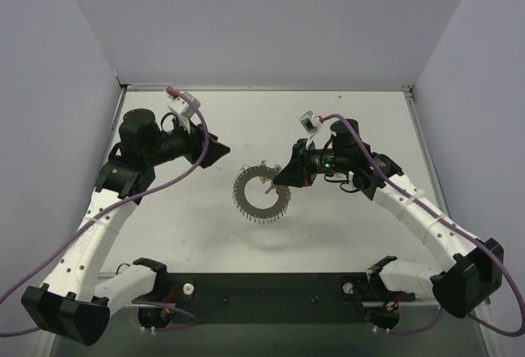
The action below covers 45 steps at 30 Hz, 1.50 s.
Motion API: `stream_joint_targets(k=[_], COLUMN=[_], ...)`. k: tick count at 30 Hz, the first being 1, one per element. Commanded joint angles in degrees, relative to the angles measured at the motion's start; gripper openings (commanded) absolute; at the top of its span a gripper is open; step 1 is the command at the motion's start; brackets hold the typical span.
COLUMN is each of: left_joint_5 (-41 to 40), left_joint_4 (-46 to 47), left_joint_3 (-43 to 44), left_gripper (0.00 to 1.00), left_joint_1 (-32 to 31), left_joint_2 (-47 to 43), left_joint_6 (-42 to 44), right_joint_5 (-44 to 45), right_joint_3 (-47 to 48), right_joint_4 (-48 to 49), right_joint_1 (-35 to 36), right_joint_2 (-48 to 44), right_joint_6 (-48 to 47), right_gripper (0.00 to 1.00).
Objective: Put the keys on the keyring
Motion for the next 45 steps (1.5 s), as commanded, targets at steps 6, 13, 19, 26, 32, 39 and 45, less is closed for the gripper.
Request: stream_joint_targets(k=[6,13,19,26,32,39,45], left_joint_5=[35.7,39.8,38.1,32.4,31.5,30.7,30.4], left_joint_4=[13.1,12.4,1.8,-6.8,-4.3,-3.3,-2.9], left_joint_3=[-4.4,-6.1,-4.0,-1.6,-1.4,-0.5,-0.3], left_gripper=[0.64,0.61,0.56,0.55,0.50,0.44,0.45], left_joint_1=[6.1,6.0,5.6,2.6,0.8,0.7,0.7], left_joint_2=[3.2,4.7,7.1,9.6,9.6,9.5,9.0], left_joint_6=[-14.7,-14.0,-5.8,1.2,0.1,-0.6,-0.9], right_joint_5=[-5.9,-7.9,-7.7,-7.7,-7.7,-7.8,-7.8], right_joint_3=[-0.1,0.0,0.3,0.6,0.5,0.2,0.0], right_joint_4=[4.1,4.4,4.4,4.4,4.4,4.4,4.4], right_joint_1=[-0.2,-0.2,-0.2,-0.2,-0.3,-0.3,-0.2], right_joint_2=[-3.5,-3.6,-3.8,-3.3,-3.1,-2.7,-2.6], right_joint_6=[-4.1,-4.6,-4.7,-4.5,-4.4,-4.2,-4.3], right_gripper=[0.00,0.00,0.00,0.00,0.00,0.00,0.00])
